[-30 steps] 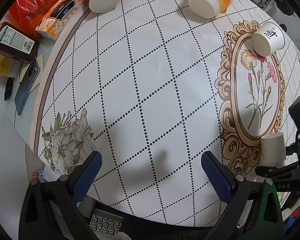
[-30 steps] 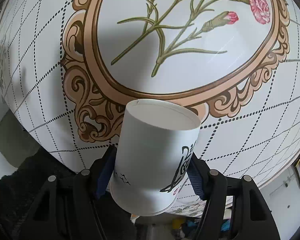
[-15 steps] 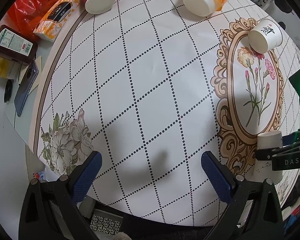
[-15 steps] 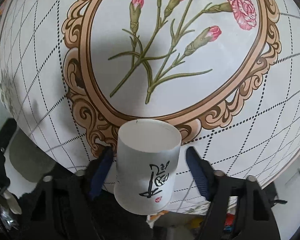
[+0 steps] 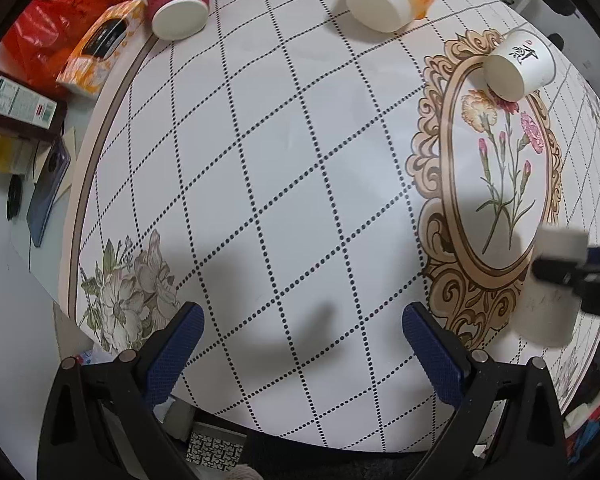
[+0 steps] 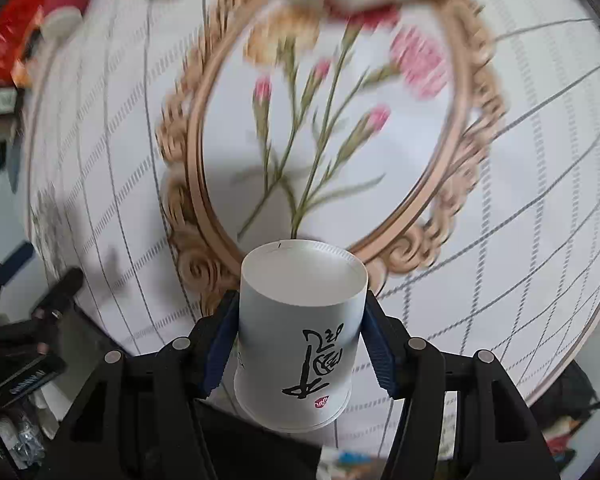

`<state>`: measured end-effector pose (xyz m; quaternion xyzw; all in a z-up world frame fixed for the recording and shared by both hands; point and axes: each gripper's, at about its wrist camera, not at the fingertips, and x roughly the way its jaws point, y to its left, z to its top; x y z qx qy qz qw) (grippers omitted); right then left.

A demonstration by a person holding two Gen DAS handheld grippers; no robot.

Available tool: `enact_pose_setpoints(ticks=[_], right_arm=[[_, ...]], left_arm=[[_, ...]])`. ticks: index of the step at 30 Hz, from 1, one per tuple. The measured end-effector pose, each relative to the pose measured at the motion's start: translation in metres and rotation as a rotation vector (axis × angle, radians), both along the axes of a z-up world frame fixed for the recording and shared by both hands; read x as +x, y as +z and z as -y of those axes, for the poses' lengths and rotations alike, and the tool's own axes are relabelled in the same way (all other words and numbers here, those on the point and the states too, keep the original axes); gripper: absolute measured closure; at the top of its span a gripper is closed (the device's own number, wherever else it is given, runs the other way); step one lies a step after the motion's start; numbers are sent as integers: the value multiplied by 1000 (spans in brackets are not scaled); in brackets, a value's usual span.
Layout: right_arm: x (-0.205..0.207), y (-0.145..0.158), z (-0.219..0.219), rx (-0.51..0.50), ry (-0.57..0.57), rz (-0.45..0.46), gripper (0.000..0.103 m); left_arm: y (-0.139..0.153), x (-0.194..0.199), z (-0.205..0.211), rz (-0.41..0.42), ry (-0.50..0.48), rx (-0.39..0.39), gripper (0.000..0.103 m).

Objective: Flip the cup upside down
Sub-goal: 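Lower the inverted cup onto the floral oval and open the right gripper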

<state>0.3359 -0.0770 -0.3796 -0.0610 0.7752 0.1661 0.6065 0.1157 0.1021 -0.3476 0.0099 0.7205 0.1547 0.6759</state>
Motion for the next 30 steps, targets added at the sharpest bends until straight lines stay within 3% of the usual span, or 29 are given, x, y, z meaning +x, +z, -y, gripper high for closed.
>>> enact_pose_setpoints(ticks=[4,5,6,7,10,12,16,20,30], right_arm=[[7,33,13,30,-42,223,41],[8,37,16,30,-41,274,41],[8,42,20,21,-42,342,41],[8,45,24,15,-51,403,41],[11,52,31,-19,-109,549,41],[12,45,37,-39,-201,604,41],[3,26,35,-44,-351,687,41],[-9,30,43,-50,-456,722,41],[-25,24,34,-42,-469,688,40]], left_arm=[[0,7,4,-1,-23,2,1],[0,9,6,52,-64,-65,1],[0,11,7,50,-69,-64,1],[0,12,10,74,-92,-94,1],[-1,17,17,70,-117,-88,1],[-2,19,22,67,-139,-84,1],[-3,18,31,61,-178,-74,1],[-4,17,35,54,-198,-64,1],[-2,13,30,79,-221,-96,1]])
